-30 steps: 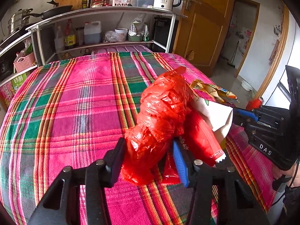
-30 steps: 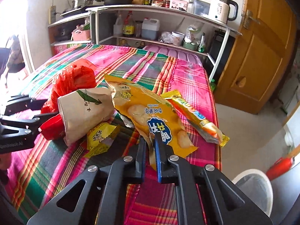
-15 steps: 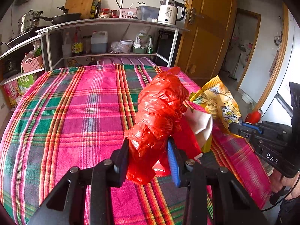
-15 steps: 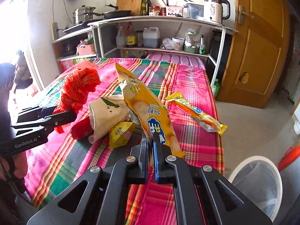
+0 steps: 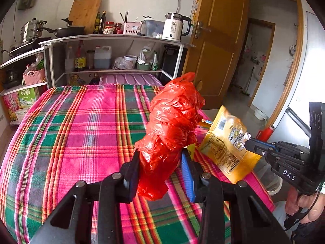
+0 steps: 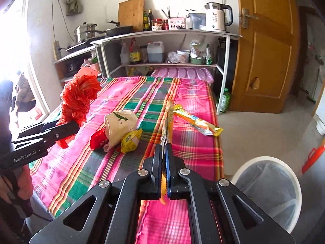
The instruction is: Collect trash
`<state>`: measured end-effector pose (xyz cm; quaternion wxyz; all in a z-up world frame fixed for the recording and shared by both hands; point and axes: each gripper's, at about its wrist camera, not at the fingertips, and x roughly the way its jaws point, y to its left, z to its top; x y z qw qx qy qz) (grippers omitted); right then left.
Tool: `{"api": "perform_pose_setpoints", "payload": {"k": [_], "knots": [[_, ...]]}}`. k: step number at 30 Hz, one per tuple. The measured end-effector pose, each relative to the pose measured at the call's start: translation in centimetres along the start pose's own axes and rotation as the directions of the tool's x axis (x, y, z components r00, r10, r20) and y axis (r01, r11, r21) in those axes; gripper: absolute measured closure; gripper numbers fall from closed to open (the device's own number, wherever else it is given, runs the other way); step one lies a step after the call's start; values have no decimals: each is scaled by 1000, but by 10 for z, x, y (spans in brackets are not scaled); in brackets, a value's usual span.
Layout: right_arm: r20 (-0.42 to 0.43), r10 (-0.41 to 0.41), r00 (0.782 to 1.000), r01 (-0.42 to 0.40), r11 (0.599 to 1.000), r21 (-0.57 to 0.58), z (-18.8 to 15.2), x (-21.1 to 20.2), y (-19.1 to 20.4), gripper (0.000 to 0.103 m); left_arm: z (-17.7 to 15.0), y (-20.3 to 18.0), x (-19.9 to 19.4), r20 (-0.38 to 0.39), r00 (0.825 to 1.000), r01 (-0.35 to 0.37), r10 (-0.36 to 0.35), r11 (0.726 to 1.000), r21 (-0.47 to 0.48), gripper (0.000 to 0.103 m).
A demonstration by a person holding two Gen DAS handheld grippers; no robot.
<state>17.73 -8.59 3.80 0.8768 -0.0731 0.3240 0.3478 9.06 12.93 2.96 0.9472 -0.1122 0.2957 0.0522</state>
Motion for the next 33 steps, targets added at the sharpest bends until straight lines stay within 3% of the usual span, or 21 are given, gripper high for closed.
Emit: {"api": "perform_pose_setpoints", "payload": {"k": [6, 12, 13, 14, 16, 17, 23, 33], "knots": [[1, 1, 1000, -1, 1000, 8, -6, -11, -6, 102, 0, -20, -6, 5, 999, 33, -34, 999, 27, 64], [-75, 32, 997, -31, 999, 13, -14, 9, -10, 101, -1, -31, -7, 3, 999, 49, -49, 998, 43, 64], [-68, 32, 997, -31, 999, 13, -14, 9, -11, 100, -1, -31, -7, 2, 999, 50, -50, 998, 39, 64], [-58, 37, 998, -36, 999, 19, -15, 9, -12, 91, -1, -31, -7, 2, 999, 50, -50, 998, 39, 64], [-42, 38, 998, -37, 999, 36, -15, 8, -18, 62, -1, -30, -6, 0, 999, 50, -50, 998, 39, 64], [-39, 32, 999, -31, 999, 39, -15, 9, -20, 58, -1, -30, -5, -2, 999, 50, -50, 998, 39, 64], [-69, -3, 998, 4, 1000, 18, -20, 24, -33, 47, -5, -29, 1, -13, 999, 52, -52, 998, 27, 64], [-160, -21, 987, 43, 990, 133, -35, 60, -77, 44, -8, -30, 16, -43, 997, 65, -64, 997, 30, 64]]}}
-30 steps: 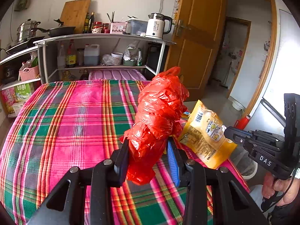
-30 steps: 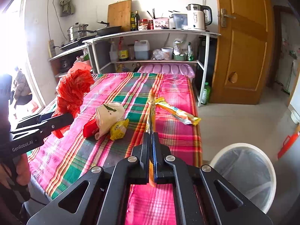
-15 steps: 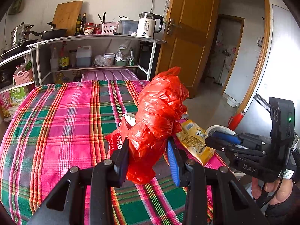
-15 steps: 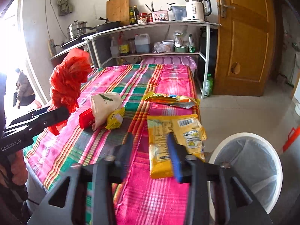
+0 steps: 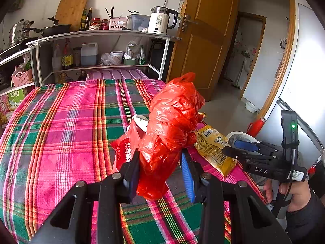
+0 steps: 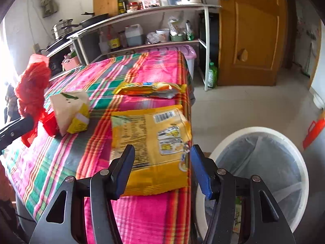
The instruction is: Collect trash
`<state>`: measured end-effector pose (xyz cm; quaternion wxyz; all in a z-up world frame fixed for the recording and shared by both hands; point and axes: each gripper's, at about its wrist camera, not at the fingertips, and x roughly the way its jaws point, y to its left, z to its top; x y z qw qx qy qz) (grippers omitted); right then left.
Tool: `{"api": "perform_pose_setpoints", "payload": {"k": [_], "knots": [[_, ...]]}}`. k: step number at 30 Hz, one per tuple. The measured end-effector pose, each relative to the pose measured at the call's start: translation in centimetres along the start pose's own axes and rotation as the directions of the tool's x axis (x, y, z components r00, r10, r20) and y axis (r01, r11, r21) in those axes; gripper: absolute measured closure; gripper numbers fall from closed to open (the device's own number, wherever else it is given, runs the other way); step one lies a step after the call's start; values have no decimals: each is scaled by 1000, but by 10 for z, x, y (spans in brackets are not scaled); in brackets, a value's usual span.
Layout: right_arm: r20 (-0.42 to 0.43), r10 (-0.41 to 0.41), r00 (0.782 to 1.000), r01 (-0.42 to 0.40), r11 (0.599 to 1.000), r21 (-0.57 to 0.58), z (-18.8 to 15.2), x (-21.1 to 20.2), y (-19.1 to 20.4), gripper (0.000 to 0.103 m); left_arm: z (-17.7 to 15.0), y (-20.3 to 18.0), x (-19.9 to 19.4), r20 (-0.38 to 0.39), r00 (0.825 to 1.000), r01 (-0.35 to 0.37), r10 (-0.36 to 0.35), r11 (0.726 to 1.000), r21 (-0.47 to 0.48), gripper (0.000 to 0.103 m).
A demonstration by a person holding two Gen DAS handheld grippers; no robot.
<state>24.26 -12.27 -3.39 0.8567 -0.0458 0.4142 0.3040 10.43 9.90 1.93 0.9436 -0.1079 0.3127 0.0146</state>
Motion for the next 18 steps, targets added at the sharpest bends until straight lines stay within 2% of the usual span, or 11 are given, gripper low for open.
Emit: {"api": "perform_pose_setpoints", "payload": {"k": [7, 11, 15, 18], "knots": [[-25, -24, 999, 23, 999, -24, -2, 6, 8, 45, 0, -2, 8, -13, 1000, 8, -8, 1000, 5, 64], [-28, -81, 996, 78, 992, -99, -4, 8, 21, 62, 0, -1, 10, -17, 1000, 10, -10, 1000, 2, 64], [-37, -90, 995, 84, 988, -131, -6, 7, 26, 67, 0, -2, 11, -18, 1000, 12, -12, 1000, 0, 64], [-39, -83, 996, 76, 985, -152, -7, 6, 31, 82, 0, -3, 11, -20, 1000, 13, -13, 1000, 0, 64]]}}
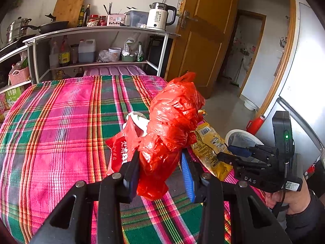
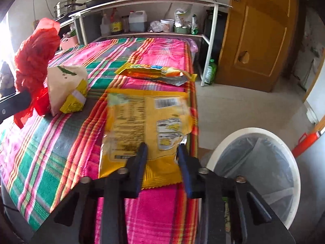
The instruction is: Collect trash
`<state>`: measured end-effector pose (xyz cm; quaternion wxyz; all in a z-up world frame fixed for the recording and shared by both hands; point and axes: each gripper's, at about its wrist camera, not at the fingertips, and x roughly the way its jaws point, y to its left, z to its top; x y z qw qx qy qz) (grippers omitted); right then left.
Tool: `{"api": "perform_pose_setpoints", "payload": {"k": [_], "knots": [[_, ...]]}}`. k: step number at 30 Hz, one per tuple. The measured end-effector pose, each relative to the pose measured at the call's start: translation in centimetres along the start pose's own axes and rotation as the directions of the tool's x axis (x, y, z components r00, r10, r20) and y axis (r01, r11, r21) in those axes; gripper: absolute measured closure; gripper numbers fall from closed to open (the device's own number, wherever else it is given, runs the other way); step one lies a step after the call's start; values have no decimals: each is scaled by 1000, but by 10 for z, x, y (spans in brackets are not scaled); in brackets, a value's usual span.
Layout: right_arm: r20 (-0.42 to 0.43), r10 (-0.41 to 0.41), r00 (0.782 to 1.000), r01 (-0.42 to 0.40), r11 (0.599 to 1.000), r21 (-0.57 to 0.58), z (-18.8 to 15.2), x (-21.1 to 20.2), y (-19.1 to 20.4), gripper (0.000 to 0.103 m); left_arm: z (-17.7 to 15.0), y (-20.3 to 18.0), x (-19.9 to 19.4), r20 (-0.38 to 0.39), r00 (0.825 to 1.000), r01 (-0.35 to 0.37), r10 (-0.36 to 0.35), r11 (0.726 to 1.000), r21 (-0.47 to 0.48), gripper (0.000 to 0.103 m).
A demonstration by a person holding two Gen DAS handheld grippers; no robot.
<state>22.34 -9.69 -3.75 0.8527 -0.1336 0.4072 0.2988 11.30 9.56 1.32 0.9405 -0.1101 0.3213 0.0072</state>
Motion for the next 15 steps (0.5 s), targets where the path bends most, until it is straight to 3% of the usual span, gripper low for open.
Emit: {"api": "perform_pose_setpoints", "payload": {"k": [1, 15], "knots": [[1, -9, 1000, 9, 1000, -8, 0, 0, 3, 103, 0, 1, 0, 0, 1000, 0, 0, 1000, 0, 64], [109, 15, 994, -20, 999, 43, 6, -42, -1, 102, 0, -1, -6, 11, 1000, -3, 3, 1000, 2, 64]]}}
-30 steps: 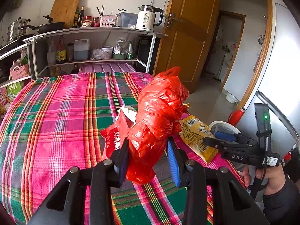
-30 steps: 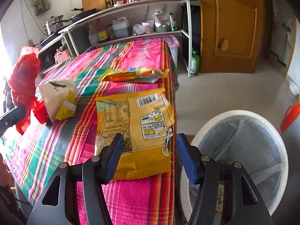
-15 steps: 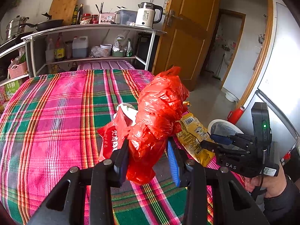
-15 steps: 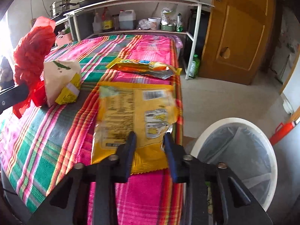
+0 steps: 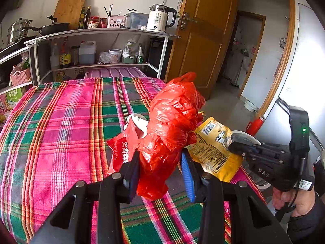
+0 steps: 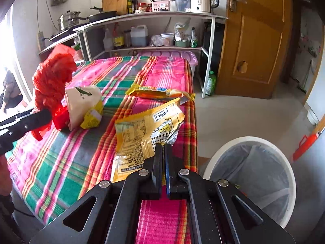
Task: Collect trash
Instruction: 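Carry the red bag and chip bag over the white bin and open both tools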
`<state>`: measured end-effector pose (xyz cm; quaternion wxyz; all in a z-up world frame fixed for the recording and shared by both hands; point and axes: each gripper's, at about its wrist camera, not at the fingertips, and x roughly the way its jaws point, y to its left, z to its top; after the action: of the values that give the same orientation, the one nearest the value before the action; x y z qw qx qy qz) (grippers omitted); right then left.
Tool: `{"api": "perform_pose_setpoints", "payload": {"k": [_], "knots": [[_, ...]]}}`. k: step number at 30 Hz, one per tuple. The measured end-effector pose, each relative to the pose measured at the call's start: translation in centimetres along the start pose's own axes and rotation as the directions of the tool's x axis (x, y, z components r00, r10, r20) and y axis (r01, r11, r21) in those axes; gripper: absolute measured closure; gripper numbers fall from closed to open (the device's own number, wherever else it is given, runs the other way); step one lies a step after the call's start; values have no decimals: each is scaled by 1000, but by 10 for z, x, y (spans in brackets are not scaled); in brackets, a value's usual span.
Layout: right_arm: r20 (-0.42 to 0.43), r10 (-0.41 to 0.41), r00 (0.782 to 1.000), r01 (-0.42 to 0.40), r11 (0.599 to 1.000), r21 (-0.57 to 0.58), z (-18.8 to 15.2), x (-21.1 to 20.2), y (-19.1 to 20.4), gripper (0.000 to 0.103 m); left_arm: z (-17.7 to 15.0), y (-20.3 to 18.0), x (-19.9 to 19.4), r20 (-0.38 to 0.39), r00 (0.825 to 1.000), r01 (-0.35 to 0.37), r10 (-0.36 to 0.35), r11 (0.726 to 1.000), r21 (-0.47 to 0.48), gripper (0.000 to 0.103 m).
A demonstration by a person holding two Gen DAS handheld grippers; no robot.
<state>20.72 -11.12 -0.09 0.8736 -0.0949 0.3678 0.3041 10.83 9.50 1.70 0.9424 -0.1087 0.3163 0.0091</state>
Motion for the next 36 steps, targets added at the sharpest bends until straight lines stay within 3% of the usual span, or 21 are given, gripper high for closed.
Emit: {"api": "perform_pose_setpoints", "payload": {"k": [17, 36], "knots": [[107, -41, 993, 35, 997, 63, 2, -55, -27, 102, 5, -27, -4, -1, 999, 38, -38, 999, 31, 64], [111, -141, 984, 112, 967, 228, -36, -84, -110, 102, 16, -122, 42, -67, 985, 165, -156, 975, 150, 64]]}}
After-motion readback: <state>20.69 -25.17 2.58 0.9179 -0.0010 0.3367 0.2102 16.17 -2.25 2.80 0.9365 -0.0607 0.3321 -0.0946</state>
